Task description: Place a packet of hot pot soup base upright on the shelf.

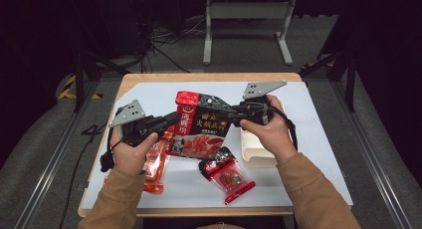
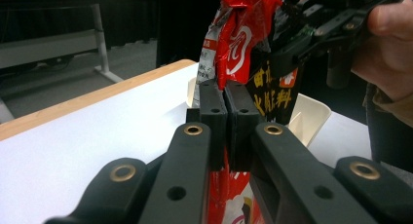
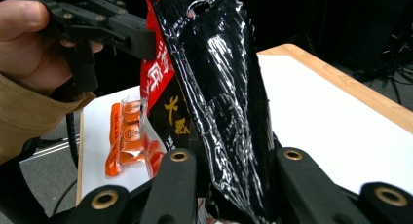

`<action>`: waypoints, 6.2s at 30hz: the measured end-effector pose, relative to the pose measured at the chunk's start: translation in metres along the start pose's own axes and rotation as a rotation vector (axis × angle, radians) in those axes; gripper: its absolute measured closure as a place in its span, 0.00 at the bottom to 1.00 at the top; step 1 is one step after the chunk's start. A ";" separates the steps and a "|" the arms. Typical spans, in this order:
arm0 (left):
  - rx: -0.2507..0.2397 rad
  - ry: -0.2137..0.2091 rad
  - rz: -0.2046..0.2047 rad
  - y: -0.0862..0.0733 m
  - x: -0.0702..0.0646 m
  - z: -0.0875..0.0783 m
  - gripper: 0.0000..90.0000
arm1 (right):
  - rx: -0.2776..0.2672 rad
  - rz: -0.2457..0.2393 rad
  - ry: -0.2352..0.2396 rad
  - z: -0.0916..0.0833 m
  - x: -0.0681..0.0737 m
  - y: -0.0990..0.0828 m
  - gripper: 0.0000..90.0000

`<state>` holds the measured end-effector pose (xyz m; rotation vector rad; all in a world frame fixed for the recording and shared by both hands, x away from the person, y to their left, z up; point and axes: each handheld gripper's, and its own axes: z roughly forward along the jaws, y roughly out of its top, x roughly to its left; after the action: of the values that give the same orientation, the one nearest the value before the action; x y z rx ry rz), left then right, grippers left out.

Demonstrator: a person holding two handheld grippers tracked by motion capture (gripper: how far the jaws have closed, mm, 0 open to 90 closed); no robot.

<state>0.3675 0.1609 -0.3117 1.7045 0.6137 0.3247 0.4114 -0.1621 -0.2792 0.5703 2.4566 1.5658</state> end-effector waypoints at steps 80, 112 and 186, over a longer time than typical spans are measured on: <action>0.107 0.133 -0.104 -0.014 0.037 -0.008 0.29 | -0.030 -0.098 -0.428 -0.106 -0.112 0.010 0.86; 0.123 0.124 -0.111 -0.017 0.038 -0.005 0.28 | -0.003 -0.085 -0.401 -0.080 -0.127 -0.033 0.81; 0.172 0.096 -0.102 -0.015 0.048 -0.026 0.22 | -0.036 0.133 -0.502 -0.133 -0.059 -0.085 0.34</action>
<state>0.3899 0.2110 -0.3260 1.8217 0.8163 0.2895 0.4007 -0.3286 -0.3019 0.9984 2.0429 1.3041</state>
